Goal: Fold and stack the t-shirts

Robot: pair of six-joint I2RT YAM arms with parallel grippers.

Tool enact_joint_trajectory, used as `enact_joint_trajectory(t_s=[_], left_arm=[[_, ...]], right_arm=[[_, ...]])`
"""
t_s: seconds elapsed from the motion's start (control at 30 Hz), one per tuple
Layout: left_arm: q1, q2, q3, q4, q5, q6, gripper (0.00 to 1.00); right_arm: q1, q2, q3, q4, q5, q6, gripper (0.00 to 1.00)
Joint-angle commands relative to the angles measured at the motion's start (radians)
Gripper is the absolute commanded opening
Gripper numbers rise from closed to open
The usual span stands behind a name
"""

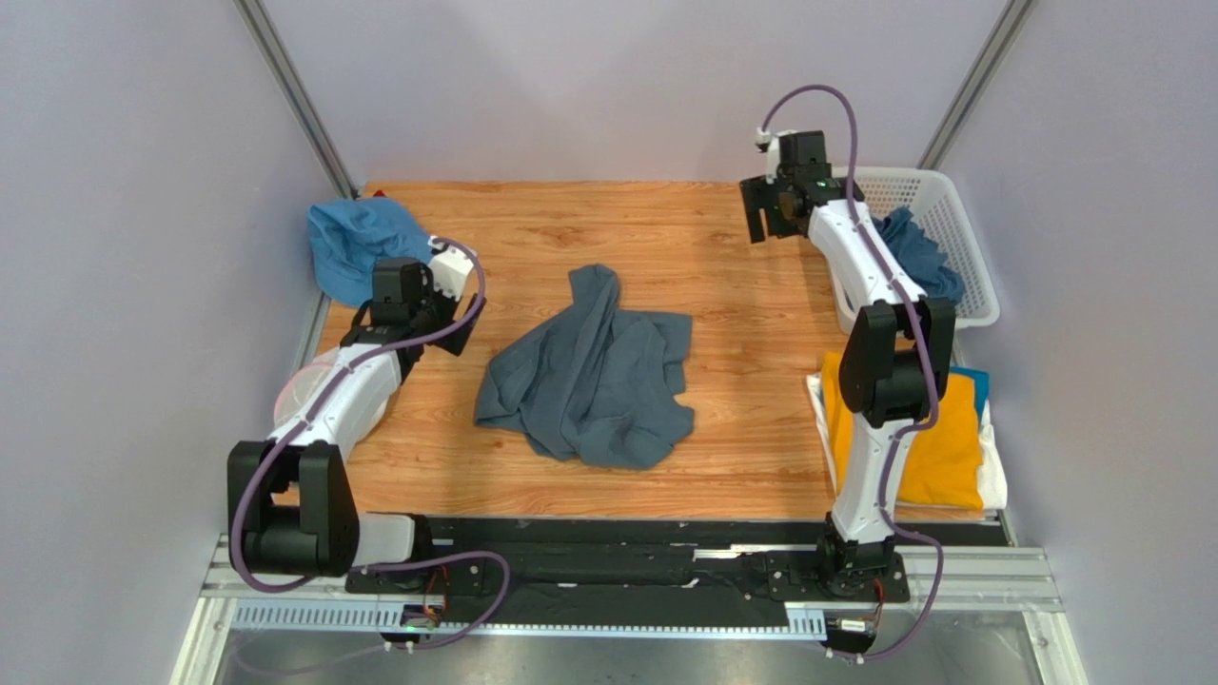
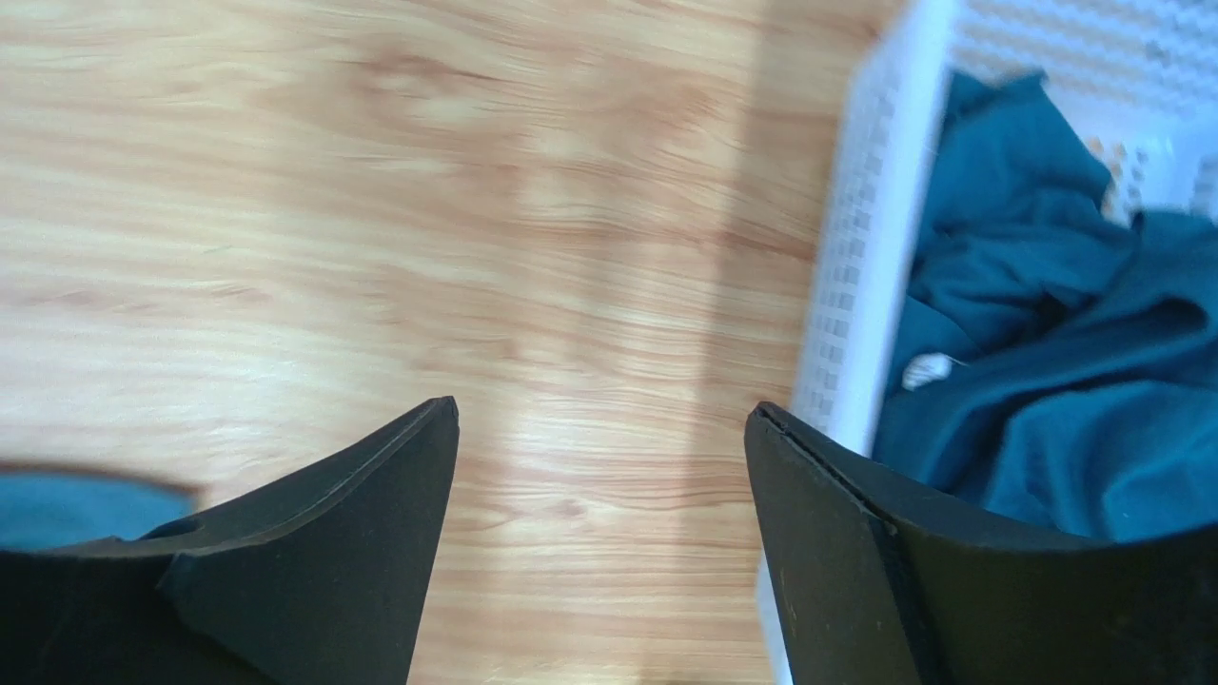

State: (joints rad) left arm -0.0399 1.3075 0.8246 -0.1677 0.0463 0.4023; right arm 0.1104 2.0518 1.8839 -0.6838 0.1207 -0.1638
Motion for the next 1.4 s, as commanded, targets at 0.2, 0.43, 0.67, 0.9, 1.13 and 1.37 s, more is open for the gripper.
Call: enact_joint_trajectory(t_s=[0.2,0.43,0.67,0.9,1.13,1.37], left_arm=[[-0.135,0.104,0.082,-0.139,0.141,0.116,0.9],[-0.192,0.136,0.078,-0.202,0.144,0.162,0.85],[-0.193,-0.002,-0.027,-0.248,0.145,0.188,0.84],[-0.193,-0.163,-0.1,-0.351,0.225,0.178,0.84],[-0.195,-0.134,-0.131,-0.349,0.253,0.187,0.85],[-0.195,-0.062,-0.139,-0.288,0.242,0.191,0.83]], right_arm=[[0.185,-0.068,-0.163,-0.022,-0.067,-0.082,0.77],[0.199,-0.033,-0.195,-0.042,-0.105,-0.077,0.74],[0.199,-0.039,-0.232,-0.045,-0.107,-0.094,0.73],[0.199,-0.036,-0.267,-0.054,-0.105,-0.094,0.72],[0.201,-0.054,-0.29,-0.065,-0.141,-0.092,0.71],[0.201,-0.085,-0.325,-0.062,-0.144,-0.1,0.7]])
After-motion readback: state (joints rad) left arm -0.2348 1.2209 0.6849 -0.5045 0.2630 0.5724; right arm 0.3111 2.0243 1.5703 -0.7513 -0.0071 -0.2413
